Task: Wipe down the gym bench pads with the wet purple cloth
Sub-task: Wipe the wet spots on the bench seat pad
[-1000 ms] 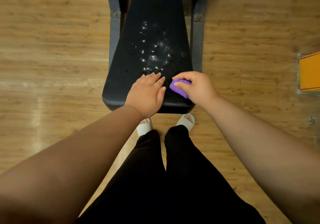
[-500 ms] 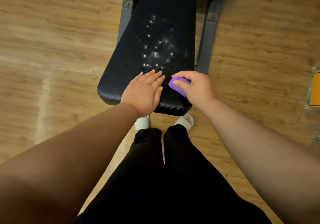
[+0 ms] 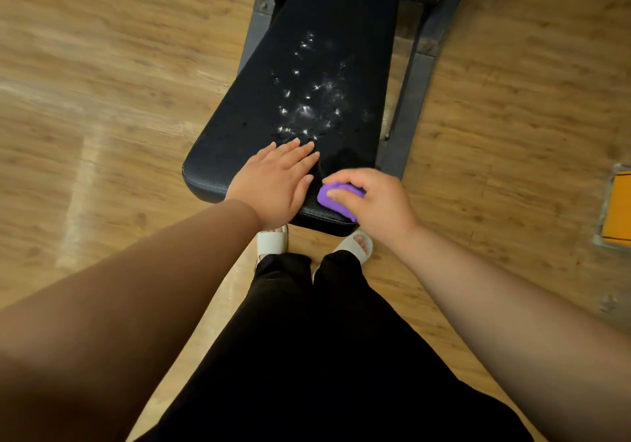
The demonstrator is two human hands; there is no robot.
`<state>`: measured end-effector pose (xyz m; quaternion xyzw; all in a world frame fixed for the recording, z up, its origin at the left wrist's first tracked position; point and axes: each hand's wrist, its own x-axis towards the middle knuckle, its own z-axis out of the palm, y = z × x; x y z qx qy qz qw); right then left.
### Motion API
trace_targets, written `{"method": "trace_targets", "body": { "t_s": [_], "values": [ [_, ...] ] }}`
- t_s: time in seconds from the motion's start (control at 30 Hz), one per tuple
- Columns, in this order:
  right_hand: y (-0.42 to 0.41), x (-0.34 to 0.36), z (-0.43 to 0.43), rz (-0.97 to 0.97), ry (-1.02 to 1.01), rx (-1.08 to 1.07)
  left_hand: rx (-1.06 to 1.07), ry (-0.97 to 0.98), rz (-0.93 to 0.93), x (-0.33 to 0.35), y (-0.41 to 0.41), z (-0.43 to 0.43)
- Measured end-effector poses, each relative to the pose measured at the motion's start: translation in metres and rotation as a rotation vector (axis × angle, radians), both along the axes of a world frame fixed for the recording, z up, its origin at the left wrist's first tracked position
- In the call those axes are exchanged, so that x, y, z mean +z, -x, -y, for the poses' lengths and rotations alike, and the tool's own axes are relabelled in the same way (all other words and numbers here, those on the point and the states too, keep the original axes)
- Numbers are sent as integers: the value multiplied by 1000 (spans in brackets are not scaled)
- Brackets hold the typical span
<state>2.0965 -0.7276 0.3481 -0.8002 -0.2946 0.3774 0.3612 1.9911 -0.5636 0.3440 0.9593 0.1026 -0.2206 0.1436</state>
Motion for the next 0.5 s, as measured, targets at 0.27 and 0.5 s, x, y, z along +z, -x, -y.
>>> {"method": "trace_targets", "body": {
  "t_s": [0.27, 0.5],
  "values": [
    [-27, -18, -23, 9, 42, -102, 12, 2, 6, 1, 0, 0],
    [-7, -7, -4, 4, 4, -47, -7, 3, -14, 1, 0, -2]
  ]
}}
